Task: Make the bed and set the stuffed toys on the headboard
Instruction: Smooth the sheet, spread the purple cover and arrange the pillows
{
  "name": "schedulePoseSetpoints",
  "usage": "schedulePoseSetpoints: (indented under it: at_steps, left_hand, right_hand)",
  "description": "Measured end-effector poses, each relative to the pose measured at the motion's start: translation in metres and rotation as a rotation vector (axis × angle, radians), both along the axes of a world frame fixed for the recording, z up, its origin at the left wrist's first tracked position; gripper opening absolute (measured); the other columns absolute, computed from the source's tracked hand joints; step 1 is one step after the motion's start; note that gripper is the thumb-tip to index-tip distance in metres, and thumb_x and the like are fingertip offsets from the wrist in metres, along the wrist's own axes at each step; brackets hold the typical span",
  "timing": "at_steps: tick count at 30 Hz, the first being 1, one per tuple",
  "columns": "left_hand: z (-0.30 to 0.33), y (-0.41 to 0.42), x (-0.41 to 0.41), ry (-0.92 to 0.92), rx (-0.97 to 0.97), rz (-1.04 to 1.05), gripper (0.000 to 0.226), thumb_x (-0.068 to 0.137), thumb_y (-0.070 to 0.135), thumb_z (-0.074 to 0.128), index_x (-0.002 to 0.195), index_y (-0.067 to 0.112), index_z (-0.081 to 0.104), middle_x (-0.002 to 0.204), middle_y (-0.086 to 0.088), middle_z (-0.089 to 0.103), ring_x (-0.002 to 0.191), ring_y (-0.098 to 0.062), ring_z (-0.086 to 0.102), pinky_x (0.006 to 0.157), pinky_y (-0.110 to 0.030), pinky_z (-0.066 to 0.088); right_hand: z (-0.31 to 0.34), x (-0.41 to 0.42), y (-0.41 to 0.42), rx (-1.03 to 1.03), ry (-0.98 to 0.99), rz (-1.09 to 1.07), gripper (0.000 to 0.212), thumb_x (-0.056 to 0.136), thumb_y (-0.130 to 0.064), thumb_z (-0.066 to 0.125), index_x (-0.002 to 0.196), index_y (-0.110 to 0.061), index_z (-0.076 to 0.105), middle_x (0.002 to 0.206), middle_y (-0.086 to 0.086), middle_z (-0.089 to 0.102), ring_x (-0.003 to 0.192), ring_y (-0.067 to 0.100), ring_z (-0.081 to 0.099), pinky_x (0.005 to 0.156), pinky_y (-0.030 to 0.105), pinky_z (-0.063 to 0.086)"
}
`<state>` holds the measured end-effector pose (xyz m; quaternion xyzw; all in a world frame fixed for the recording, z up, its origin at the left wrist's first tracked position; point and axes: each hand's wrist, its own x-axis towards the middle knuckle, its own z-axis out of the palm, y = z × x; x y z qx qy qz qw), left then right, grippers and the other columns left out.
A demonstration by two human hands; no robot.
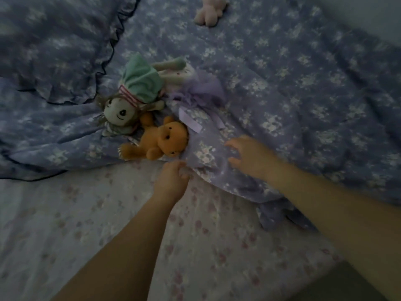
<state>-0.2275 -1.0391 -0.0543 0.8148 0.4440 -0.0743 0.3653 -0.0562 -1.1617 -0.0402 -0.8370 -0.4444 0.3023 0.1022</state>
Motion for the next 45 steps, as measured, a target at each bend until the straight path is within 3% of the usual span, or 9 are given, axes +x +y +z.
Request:
schedulePoseSetpoints:
  at_steps: [5, 10, 14, 18, 22, 31, 39, 42, 45]
  left_hand:
    - [-0.002, 0.054, -0.010, -0.009, 0.047, 0.071, 0.033, 0.091, 0.008, 0.051, 0.123, 0.008, 0.055, 0.126, -0.011, 0.054, 0.111, -0.026, 0.053, 0.079, -0.027, 0.038]
    - [-0.008, 0.096, -0.011, -0.092, 0.043, 0.190, 0.018, 0.088, 0.005, 0.052, 0.103, 0.009, 0.062, 0.098, -0.012, 0.058, 0.087, -0.024, 0.054, 0.074, -0.032, 0.041]
    - [-0.013, 0.139, -0.003, -0.062, 0.111, 0.325, 0.039, 0.089, 0.011, 0.051, 0.128, 0.013, 0.051, 0.121, -0.004, 0.057, 0.110, -0.025, 0.055, 0.083, -0.031, 0.043]
    - [-0.014, 0.179, 0.019, -0.085, 0.215, 0.361, 0.058, 0.087, 0.011, 0.056, 0.141, 0.012, 0.036, 0.140, -0.017, 0.038, 0.127, -0.033, 0.041, 0.101, -0.039, 0.039]
    - [-0.023, 0.206, 0.046, -0.051, 0.208, 0.377, 0.082, 0.084, 0.022, 0.068, 0.149, 0.028, 0.017, 0.154, -0.018, 0.009, 0.141, -0.036, 0.017, 0.113, -0.045, 0.028]
    - [-0.054, 0.238, 0.058, 0.162, 0.182, 0.459, 0.110, 0.074, 0.034, 0.077, 0.149, 0.034, -0.003, 0.155, -0.021, 0.004, 0.140, -0.046, 0.011, 0.109, -0.060, 0.023]
    - [-0.056, 0.249, 0.058, 0.312, 0.403, 0.294, 0.066, 0.077, 0.040, 0.069, 0.129, 0.011, 0.040, 0.143, -0.025, 0.026, 0.134, -0.044, 0.023, 0.107, -0.061, 0.026]
    - [-0.044, 0.249, 0.052, 0.140, 0.426, 0.221, 0.034, 0.076, 0.029, 0.069, 0.093, 0.006, 0.051, 0.099, -0.021, 0.058, 0.099, -0.038, 0.055, 0.086, -0.046, 0.048]
    - [-0.014, 0.252, 0.051, -0.069, 0.343, 0.384, 0.021, 0.076, 0.021, 0.068, 0.076, 0.012, 0.049, 0.078, -0.013, 0.053, 0.081, -0.027, 0.054, 0.072, -0.040, 0.046]
  right_hand:
    - [-0.009, -0.045, 0.102, 0.114, -0.052, 0.178, 0.059, 0.092, -0.030, 0.056, 0.144, -0.018, 0.030, 0.143, 0.008, 0.033, 0.129, 0.028, 0.036, 0.100, 0.039, 0.039]
    - [-0.036, -0.063, 0.162, 0.041, -0.225, 0.306, 0.071, 0.088, -0.036, 0.058, 0.147, -0.026, 0.019, 0.146, 0.010, 0.024, 0.133, 0.034, 0.029, 0.103, 0.049, 0.036]
    - [-0.047, -0.053, 0.188, -0.152, -0.188, 0.317, 0.070, 0.090, -0.030, 0.055, 0.148, -0.032, 0.015, 0.150, 0.013, 0.011, 0.133, 0.041, 0.025, 0.102, 0.055, 0.036]
    - [-0.063, -0.032, 0.200, -0.184, -0.201, 0.322, 0.043, 0.092, -0.028, 0.047, 0.134, -0.020, 0.040, 0.137, 0.012, 0.036, 0.123, 0.031, 0.039, 0.102, 0.048, 0.039]
    - [-0.085, -0.008, 0.191, -0.185, -0.040, 0.242, 0.055, 0.084, -0.032, 0.061, 0.134, -0.023, 0.040, 0.129, 0.012, 0.045, 0.119, 0.028, 0.045, 0.099, 0.042, 0.044]
    - [-0.096, 0.013, 0.174, 0.001, 0.046, 0.219, 0.060, 0.070, -0.040, 0.072, 0.122, -0.028, 0.043, 0.122, 0.009, 0.041, 0.100, 0.033, 0.054, 0.080, 0.036, 0.047]
    - [-0.067, 0.052, 0.161, 0.217, 0.142, 0.209, 0.046, 0.056, -0.048, 0.058, 0.096, -0.029, 0.047, 0.098, -0.006, 0.050, 0.087, 0.016, 0.050, 0.078, 0.037, 0.047]
    - [-0.057, 0.063, 0.157, 0.320, 0.172, 0.197, 0.047, 0.051, -0.052, 0.046, 0.092, -0.028, 0.047, 0.090, -0.006, 0.050, 0.077, 0.013, 0.047, 0.067, 0.029, 0.044]
    - [-0.036, 0.073, 0.158, 0.459, 0.199, 0.172, 0.035, 0.062, -0.039, 0.059, 0.092, -0.023, 0.051, 0.088, 0.000, 0.056, 0.074, 0.018, 0.053, 0.063, 0.034, 0.049]
